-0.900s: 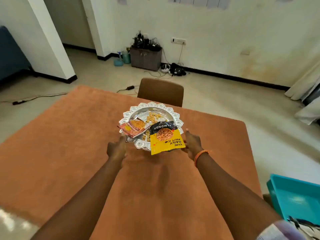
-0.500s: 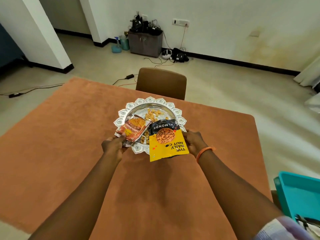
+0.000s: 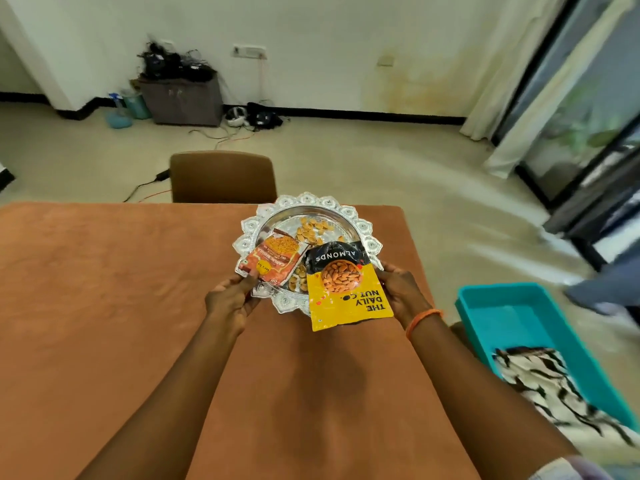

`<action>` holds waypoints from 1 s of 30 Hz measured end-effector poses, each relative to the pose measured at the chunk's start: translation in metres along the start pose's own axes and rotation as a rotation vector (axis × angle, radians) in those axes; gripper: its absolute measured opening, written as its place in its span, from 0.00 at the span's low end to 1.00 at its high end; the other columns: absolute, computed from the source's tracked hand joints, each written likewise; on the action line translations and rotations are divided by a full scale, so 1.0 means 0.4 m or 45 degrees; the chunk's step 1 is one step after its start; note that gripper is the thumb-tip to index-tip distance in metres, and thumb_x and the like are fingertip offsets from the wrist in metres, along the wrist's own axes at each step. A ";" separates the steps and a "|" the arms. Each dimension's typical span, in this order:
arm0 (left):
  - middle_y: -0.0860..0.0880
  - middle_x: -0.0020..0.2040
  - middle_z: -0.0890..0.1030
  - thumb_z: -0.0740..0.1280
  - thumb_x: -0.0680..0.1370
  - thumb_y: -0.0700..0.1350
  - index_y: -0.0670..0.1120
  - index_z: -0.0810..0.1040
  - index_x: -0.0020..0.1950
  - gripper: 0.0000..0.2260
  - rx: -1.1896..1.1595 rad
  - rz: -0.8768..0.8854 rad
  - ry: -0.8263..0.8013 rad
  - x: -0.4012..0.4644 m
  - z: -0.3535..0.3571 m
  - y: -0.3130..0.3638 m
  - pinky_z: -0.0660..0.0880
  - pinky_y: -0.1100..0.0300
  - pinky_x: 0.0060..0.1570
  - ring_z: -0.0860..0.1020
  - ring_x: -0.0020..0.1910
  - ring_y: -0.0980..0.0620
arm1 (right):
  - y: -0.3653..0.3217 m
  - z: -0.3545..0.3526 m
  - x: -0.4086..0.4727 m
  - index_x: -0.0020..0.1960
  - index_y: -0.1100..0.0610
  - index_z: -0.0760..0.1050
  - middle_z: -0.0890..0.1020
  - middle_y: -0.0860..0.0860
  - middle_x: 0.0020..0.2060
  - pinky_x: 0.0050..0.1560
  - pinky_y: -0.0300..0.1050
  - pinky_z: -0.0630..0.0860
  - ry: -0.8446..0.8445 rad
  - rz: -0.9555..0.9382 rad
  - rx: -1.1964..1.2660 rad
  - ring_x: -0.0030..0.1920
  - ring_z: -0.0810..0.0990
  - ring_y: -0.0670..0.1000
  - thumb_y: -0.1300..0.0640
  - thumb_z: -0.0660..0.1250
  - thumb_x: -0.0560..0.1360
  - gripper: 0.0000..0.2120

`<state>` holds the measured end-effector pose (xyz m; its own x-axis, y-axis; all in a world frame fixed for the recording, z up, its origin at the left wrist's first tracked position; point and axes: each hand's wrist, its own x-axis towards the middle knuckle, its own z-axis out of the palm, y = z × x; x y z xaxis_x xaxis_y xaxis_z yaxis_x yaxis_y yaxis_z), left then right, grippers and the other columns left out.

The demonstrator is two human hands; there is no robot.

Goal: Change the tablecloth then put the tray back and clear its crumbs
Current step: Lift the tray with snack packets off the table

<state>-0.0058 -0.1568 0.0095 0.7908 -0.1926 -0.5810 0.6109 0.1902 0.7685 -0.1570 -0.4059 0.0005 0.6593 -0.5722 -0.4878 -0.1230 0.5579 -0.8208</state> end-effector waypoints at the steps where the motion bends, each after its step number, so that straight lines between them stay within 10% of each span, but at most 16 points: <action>1: 0.46 0.42 0.82 0.73 0.74 0.37 0.44 0.74 0.44 0.08 0.035 -0.002 -0.053 -0.009 0.051 -0.021 0.81 0.53 0.39 0.81 0.39 0.51 | -0.019 -0.055 -0.009 0.53 0.64 0.77 0.85 0.59 0.34 0.32 0.49 0.81 0.048 -0.021 0.015 0.30 0.83 0.55 0.69 0.64 0.76 0.08; 11: 0.44 0.38 0.80 0.73 0.73 0.34 0.41 0.75 0.42 0.07 0.348 -0.054 -0.504 -0.141 0.577 -0.283 0.81 0.57 0.32 0.80 0.33 0.51 | -0.153 -0.632 -0.102 0.60 0.64 0.74 0.85 0.57 0.34 0.39 0.53 0.82 0.454 -0.146 0.184 0.32 0.84 0.54 0.66 0.62 0.77 0.12; 30: 0.41 0.46 0.84 0.78 0.69 0.41 0.43 0.79 0.37 0.09 0.967 -0.143 -0.324 0.022 1.181 -1.068 0.82 0.51 0.45 0.83 0.44 0.46 | -0.024 -1.459 0.187 0.53 0.57 0.76 0.85 0.54 0.32 0.40 0.52 0.82 0.741 0.064 0.314 0.29 0.82 0.50 0.65 0.62 0.78 0.08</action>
<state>-0.2776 -0.6944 -0.1974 0.6376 -0.4022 -0.6571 0.4215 -0.5317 0.7346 -0.5393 -0.8051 -0.2017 0.1372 -0.7361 -0.6629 0.0767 0.6751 -0.7337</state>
